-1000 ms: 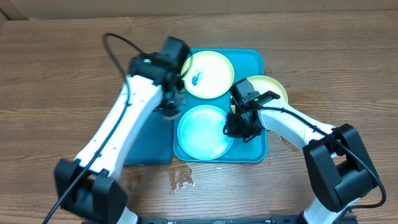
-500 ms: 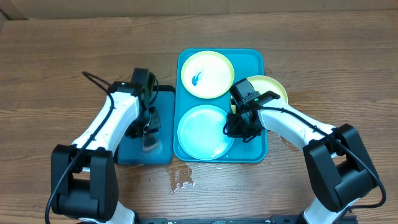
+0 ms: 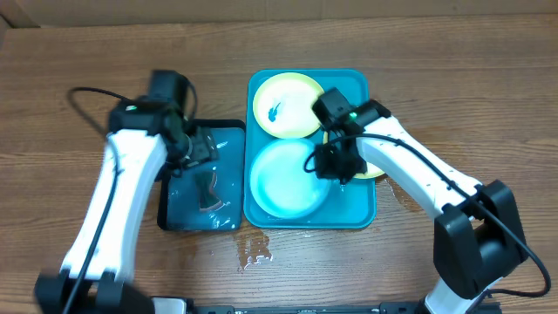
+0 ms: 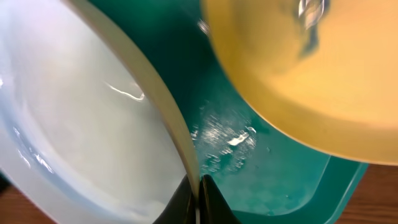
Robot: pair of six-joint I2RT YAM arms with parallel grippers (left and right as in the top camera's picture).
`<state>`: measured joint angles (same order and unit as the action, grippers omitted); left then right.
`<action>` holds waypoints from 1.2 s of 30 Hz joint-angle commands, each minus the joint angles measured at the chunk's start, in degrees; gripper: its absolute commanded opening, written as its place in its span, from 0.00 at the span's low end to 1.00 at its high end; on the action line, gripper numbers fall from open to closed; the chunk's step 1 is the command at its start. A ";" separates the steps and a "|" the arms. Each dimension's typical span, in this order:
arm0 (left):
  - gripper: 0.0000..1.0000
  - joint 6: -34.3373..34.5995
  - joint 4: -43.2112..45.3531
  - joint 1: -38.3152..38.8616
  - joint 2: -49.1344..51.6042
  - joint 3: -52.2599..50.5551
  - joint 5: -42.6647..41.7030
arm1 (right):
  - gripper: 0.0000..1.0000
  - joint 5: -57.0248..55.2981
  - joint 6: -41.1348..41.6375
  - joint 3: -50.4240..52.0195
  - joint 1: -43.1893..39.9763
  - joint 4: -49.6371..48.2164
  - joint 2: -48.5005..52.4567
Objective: Clean dirty plates on tray and stack at the side
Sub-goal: 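Lift the cleaned plate with the right gripper and place it right of tray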
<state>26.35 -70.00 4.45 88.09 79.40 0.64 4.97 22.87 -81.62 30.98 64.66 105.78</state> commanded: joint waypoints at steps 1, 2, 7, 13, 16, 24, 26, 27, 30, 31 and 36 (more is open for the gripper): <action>0.88 -1.09 -1.73 -2.21 -8.28 6.25 -1.86 | 0.04 -7.61 -0.22 -8.79 6.03 0.48 -0.66; 0.95 -1.07 -2.21 -2.67 -10.54 7.69 -2.23 | 0.04 -9.42 -0.24 -10.27 8.02 -0.37 -0.66; 1.00 -1.09 -3.19 -2.97 -18.73 11.17 -2.19 | 0.04 -18.95 -0.22 -10.97 16.65 -9.14 -0.20; 1.00 -1.09 -3.65 -2.97 -26.05 11.21 -2.14 | 0.04 -34.03 -0.20 -10.84 24.87 -17.92 0.66; 1.00 -1.09 -3.74 -2.97 -27.74 11.21 -1.92 | 0.04 -41.90 -0.22 -10.84 28.46 -20.35 0.66; 1.00 -1.09 -6.05 -2.97 -27.08 11.13 -1.68 | 0.04 -61.31 -0.22 -10.84 36.85 -20.00 0.66; 1.00 -1.09 -6.19 -2.95 -26.60 11.13 -1.68 | 0.04 -63.73 -0.44 -10.84 38.25 -20.00 0.66; 1.00 -1.09 -6.21 -2.95 -26.34 11.13 -1.68 | 0.04 -64.72 -0.42 -10.84 38.84 -20.00 0.66; 1.00 -1.14 -6.32 -2.97 -25.66 11.13 -1.53 | 0.04 -66.01 -0.42 -10.84 39.78 -19.34 0.66; 1.00 -1.66 -6.56 -2.95 -25.44 11.13 -0.87 | 0.04 -66.01 -0.42 -10.84 39.80 -19.04 0.66; 1.00 3.82 -6.67 -2.99 -26.77 11.30 7.28 | 0.04 -66.01 -0.39 -10.84 39.80 -16.94 0.66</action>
<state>26.02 -76.71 1.61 62.65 89.84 0.89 -57.93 22.22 -91.59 70.91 47.29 106.41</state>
